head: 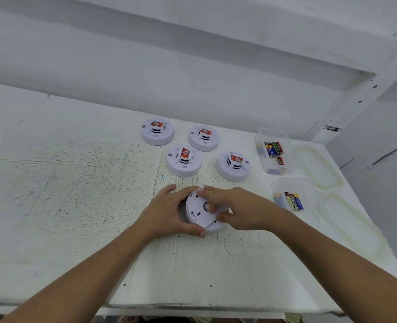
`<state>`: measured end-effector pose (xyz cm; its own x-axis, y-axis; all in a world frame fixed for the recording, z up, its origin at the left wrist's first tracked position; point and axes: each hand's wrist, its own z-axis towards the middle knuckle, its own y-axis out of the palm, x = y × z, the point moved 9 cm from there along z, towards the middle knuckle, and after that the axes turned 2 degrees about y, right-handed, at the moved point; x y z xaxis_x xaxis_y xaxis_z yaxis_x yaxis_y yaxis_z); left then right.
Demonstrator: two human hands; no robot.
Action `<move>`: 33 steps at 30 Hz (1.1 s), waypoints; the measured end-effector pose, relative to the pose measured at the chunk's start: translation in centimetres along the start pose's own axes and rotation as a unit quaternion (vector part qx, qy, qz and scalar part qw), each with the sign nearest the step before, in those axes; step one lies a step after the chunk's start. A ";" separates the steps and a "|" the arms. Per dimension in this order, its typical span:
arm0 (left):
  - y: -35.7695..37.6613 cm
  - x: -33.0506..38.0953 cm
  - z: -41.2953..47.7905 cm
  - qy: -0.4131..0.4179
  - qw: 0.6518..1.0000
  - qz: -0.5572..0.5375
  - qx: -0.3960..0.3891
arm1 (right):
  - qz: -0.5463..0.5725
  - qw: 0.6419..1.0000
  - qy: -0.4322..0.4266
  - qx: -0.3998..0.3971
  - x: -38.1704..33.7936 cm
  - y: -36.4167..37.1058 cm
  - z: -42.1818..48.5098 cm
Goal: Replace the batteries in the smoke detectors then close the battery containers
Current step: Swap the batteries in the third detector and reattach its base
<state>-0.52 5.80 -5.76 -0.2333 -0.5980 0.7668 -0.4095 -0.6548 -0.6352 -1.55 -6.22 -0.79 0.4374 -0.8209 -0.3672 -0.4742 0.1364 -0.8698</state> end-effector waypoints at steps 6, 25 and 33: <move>0.1 -0.2 0.1 0.000 1.000 -0.002 0.002 | 0.000 1.000 -0.012 0.002 0.2 0.3 0.1; 0.0 0.1 0.1 -0.004 1.000 -0.005 0.000 | 0.020 0.999 -0.025 0.017 -0.5 -0.2 0.1; 0.0 0.1 0.2 -0.002 1.000 0.000 -0.006 | 0.052 0.996 -0.073 0.014 -0.8 0.1 0.0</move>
<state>-0.35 5.61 -5.71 -0.2290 -0.5998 0.7667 -0.4205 -0.6494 -0.6336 -2.00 -5.54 -0.54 0.4952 -0.7124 -0.4973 -0.5015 0.2331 -0.8332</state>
